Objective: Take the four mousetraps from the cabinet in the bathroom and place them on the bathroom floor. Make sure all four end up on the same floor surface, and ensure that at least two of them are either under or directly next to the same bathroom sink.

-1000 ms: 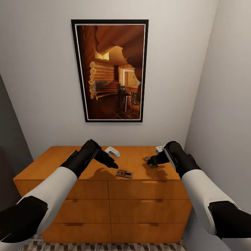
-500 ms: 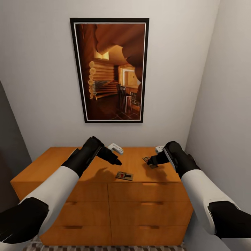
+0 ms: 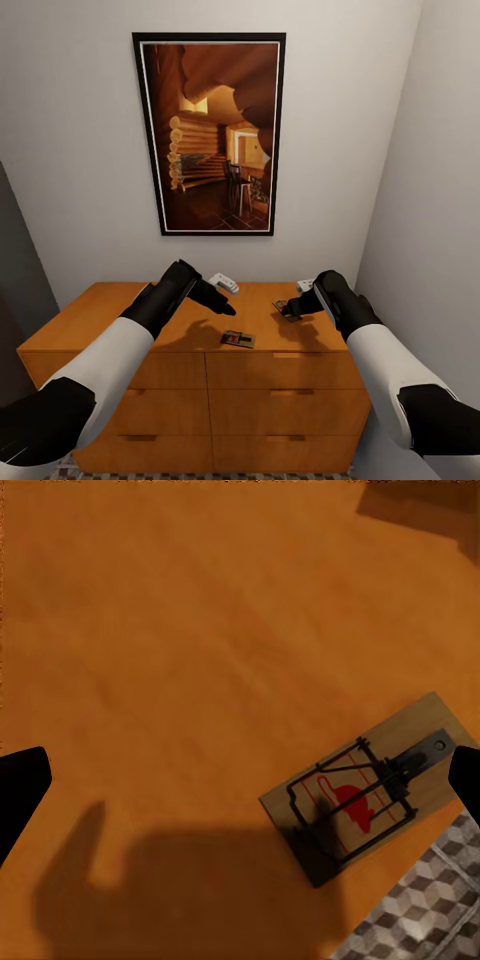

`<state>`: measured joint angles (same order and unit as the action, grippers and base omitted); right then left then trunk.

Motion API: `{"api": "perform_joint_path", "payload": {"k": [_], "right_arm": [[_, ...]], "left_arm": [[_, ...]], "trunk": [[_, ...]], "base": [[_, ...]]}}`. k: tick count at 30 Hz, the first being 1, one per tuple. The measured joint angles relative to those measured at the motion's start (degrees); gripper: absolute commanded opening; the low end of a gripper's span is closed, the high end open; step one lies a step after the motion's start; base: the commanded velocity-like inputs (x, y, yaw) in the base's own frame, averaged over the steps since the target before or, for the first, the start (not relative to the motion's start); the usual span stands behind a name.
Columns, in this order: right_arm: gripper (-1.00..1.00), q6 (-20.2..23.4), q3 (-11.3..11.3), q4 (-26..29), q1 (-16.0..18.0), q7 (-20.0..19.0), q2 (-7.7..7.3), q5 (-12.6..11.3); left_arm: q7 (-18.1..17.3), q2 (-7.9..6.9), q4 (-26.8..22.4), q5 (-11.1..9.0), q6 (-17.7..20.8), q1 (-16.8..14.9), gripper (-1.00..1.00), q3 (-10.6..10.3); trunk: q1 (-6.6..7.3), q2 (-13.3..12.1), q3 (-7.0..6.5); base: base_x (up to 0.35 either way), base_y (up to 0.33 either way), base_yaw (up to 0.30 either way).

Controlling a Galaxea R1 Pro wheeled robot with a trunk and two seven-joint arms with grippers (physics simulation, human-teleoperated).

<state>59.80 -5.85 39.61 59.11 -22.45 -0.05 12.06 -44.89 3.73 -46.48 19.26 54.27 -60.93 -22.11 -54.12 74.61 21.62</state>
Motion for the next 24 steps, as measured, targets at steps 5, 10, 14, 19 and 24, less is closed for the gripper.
{"api": "perform_joint_path", "payload": {"k": [5,10,14,19,24], "right_arm": [[-1.0,0.0,-0.1,0.0,0.0,-0.1,0.14,-0.1],[-1.0,0.0,-0.1,0.0,0.0,-0.1,0.16,-0.1],[-1.0,0.0,0.0,0.0,0.0,0.0,0.02,0.1],[-1.0,0.0,0.0,0.0,0.0,0.1,0.04,0.2],[-1.0,0.0,0.0,0.0,0.0,0.1,0.11,0.2]], "left_arm": [[0.3,0.07,-0.2,0.1,0.1,0.0,1.0,0.1],[0.3,0.25,-0.1,0.1,0.4,0.0,1.0,0.1],[0.3,0.34,-0.1,0.1,0.4,0.0,1.0,0.1],[0.0,0.38,-0.1,-0.5,0.6,0.0,1.0,0.2],[-0.1,0.42,0.1,-0.9,1.6,0.0,1.0,0.3]], "trunk": [[0.0,0.0,0.0],[0.0,0.0,0.0],[0.0,0.0,0.0],[0.0,0.0,0.0],[0.0,0.0,0.0]], "base": [[0.0,0.0,0.0],[0.0,0.0,0.0],[0.0,0.0,0.0],[0.0,0.0,0.0],[0.0,0.0,0.0]]}}
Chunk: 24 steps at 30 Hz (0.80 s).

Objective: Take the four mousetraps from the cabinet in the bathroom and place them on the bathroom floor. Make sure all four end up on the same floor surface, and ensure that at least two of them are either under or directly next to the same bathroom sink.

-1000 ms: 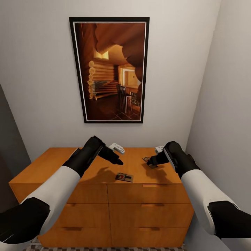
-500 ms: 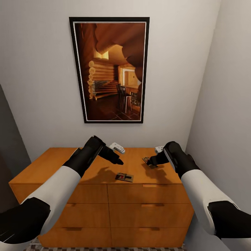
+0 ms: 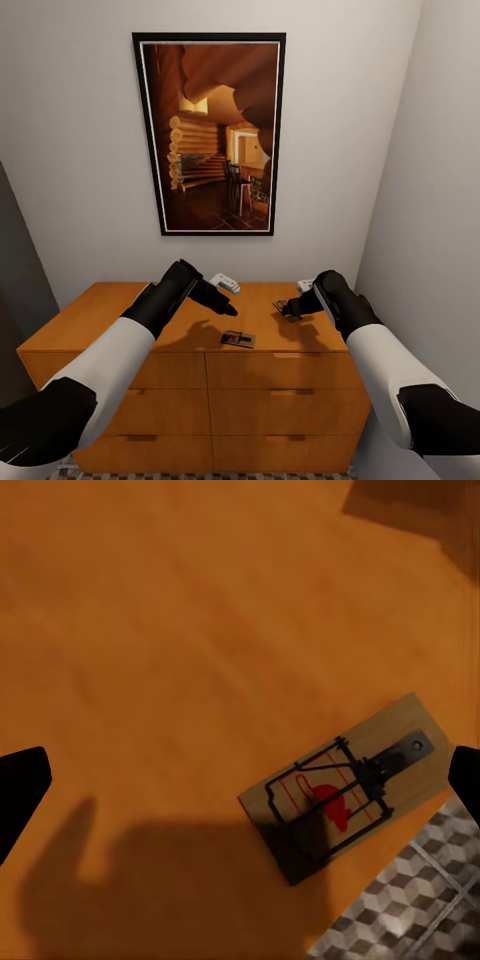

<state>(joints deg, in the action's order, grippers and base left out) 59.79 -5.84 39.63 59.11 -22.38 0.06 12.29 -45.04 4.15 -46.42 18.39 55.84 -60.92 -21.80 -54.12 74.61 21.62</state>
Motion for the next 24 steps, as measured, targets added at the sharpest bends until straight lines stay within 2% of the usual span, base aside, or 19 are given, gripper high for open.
{"api": "perform_joint_path", "payload": {"k": [3,9,11,15,24], "right_arm": [[-1.0,0.0,0.0,0.0,0.0,0.0,-0.04,0.0],[-1.0,0.0,0.0,0.0,0.0,-0.1,-0.17,-0.2],[-1.0,0.0,0.1,0.0,0.0,0.0,-0.28,-0.1],[-1.0,0.0,0.1,-0.1,0.0,0.0,-0.5,-0.1],[-1.0,0.0,0.1,-0.2,0.0,0.0,-0.69,0.2]], "left_arm": [[-0.1,0.23,0.4,-0.1,0.3,0.0,1.0,0.0],[-0.2,2.8,2.7,0.2,-0.5,0.0,1.0,-0.2],[-0.2,3.18,3.1,0.2,-1.4,0.0,1.0,-0.2],[-0.2,3.45,3.8,0.2,-3.4,0.0,1.0,-0.2],[-0.2,3.4,4.6,0.2,-3.9,0.0,1.0,-0.2]], "trunk": [[0.0,0.0,0.0],[0.0,0.0,0.0],[0.0,0.0,0.0],[0.0,0.0,0.0],[0.0,0.0,0.0]], "base": [[0.0,0.0,0.0],[0.0,0.0,0.0],[0.0,0.0,0.0],[0.0,0.0,0.0],[0.0,0.0,0.0]]}}
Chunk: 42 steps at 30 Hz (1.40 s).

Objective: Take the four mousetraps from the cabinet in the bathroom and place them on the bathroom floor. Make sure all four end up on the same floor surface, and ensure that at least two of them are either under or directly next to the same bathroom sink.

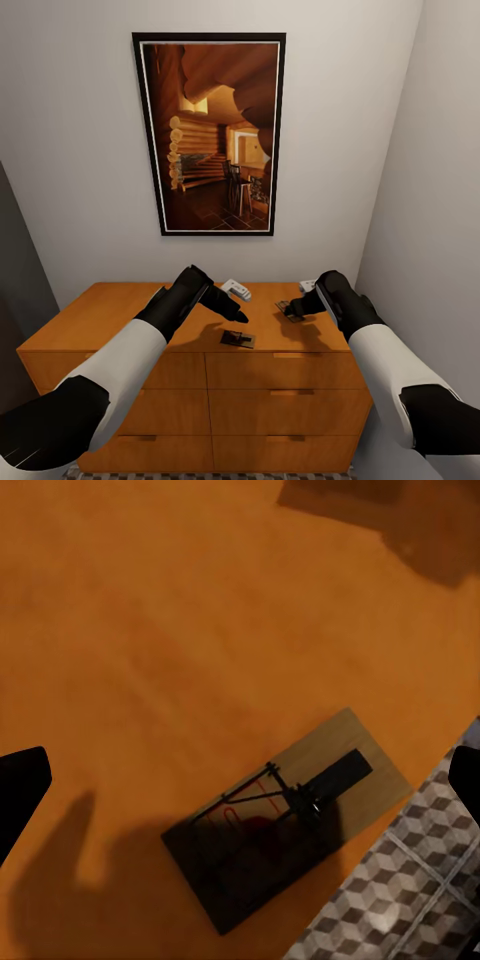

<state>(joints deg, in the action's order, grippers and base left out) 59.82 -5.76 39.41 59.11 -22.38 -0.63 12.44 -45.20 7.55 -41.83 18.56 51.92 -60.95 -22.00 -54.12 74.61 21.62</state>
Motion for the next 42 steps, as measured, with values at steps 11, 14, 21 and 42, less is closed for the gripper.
{"api": "perform_joint_path", "payload": {"k": [11,14,21,42], "right_arm": [[-1.0,0.0,0.1,-1.1,0.0,-0.1,0.02,4.3],[-1.0,0.0,0.3,-1.5,-0.1,-0.1,0.34,4.5],[-1.0,0.0,0.3,-1.6,-0.1,-0.1,0.36,4.6],[-1.0,0.0,0.1,-1.6,-0.1,-0.1,-2.15,4.9]], "left_arm": [[0.0,0.11,0.0,-0.3,0.1,0.0,1.0,0.1],[-0.1,-0.16,-0.3,-0.4,0.6,0.1,1.0,0.2],[-0.1,-0.59,-0.7,-0.4,0.6,0.1,1.0,0.2],[-0.1,-0.68,0.8,-0.1,0.3,0.1,1.0,0.1]], "trunk": [[0.0,0.0,0.0],[0.0,0.0,0.0],[0.0,0.0,0.0],[0.0,0.0,-0.23]], "base": [[0.0,0.0,0.0],[0.0,0.0,0.0],[0.0,0.0,0.0],[0.0,0.0,-0.099]]}}
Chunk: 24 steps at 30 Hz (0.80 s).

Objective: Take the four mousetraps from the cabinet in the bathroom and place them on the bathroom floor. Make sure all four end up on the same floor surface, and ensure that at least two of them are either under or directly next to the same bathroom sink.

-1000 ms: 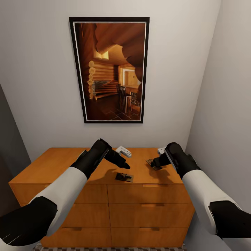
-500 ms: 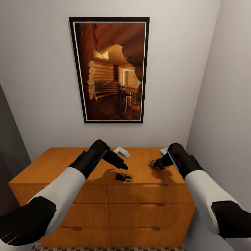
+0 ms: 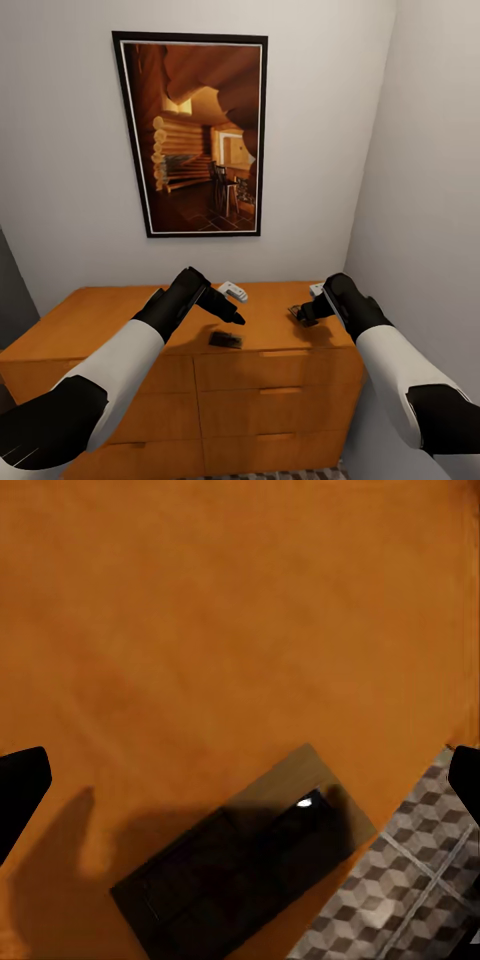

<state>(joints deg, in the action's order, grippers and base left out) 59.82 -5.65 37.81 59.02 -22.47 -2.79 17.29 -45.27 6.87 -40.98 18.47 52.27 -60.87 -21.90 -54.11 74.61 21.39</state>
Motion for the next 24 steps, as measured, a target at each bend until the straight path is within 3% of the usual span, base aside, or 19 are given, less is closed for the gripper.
{"api": "perform_joint_path", "payload": {"k": [14,21,23,24], "right_arm": [[-1.0,0.0,0.0,0.4,0.0,0.0,-0.06,0.1],[-1.0,0.0,0.0,0.3,0.0,0.1,-0.06,0.0],[-1.0,0.0,0.0,0.3,0.0,0.1,-0.06,0.0],[-1.0,0.0,0.0,0.3,0.0,0.1,-0.06,0.0]], "left_arm": [[-0.1,-0.21,0.0,0.0,-0.1,0.0,1.0,-0.1],[-0.5,-1.27,0.3,-0.1,-0.1,0.0,1.0,-0.3],[-0.6,-1.35,0.3,-0.1,-0.1,0.0,1.0,-1.0],[-0.6,-1.39,0.5,-0.1,0.0,0.0,1.0,-2.7]], "trunk": [[0.0,0.0,-0.1],[0.0,0.0,-0.1],[0.0,0.0,-0.1],[0.0,0.0,-0.1]], "base": [[0.0,0.0,-0.042],[0.0,0.0,0.0],[0.0,0.0,0.0],[0.0,0.0,0.0]]}}
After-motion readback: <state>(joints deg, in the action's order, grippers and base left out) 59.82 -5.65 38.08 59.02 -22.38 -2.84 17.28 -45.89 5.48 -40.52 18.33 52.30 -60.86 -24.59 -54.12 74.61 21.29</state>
